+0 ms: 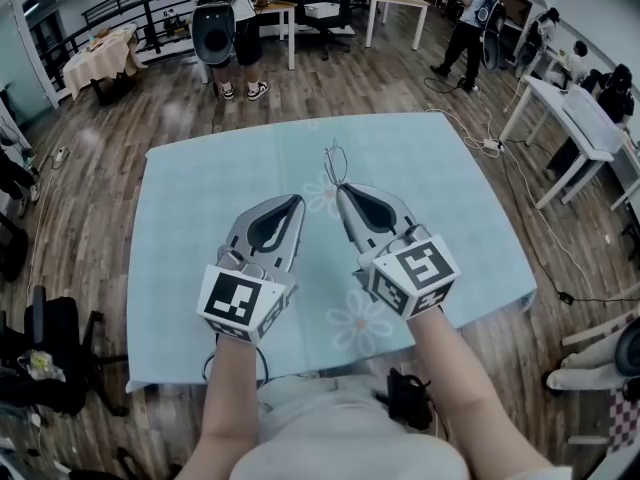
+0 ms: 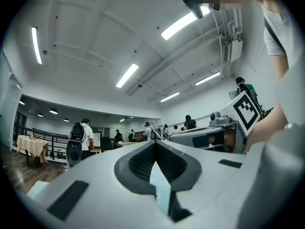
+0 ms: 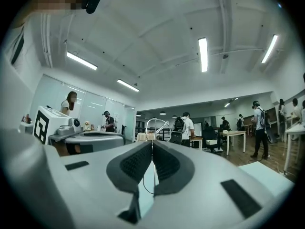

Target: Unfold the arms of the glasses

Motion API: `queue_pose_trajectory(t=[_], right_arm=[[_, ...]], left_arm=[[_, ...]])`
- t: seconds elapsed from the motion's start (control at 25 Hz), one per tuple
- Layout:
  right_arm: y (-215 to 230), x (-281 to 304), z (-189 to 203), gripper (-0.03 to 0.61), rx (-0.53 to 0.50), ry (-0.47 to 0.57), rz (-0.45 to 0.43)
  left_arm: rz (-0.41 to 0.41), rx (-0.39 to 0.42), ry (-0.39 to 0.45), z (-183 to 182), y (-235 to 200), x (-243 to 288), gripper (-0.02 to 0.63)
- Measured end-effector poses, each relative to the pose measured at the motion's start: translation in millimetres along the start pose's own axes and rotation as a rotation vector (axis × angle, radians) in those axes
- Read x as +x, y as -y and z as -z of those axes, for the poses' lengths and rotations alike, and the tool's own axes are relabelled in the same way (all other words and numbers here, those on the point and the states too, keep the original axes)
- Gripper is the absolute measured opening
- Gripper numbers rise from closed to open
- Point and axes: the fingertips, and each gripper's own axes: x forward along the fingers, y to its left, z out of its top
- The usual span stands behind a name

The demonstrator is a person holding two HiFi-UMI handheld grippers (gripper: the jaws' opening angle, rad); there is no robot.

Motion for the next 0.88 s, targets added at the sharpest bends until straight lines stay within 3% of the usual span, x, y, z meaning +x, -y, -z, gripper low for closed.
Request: queue_pose_trajectory(t=[0.6, 0.88], right_arm=[[5, -10, 6, 0.011, 0.325, -0.067, -0.140], [1, -9, 10, 0.011, 0.388, -0.110, -0.180]], left_arm=[[-0.004, 0.006, 0.019, -3, 6, -13, 0.008], [-0.008, -0.001, 0.026, -5, 4, -14, 0.008]])
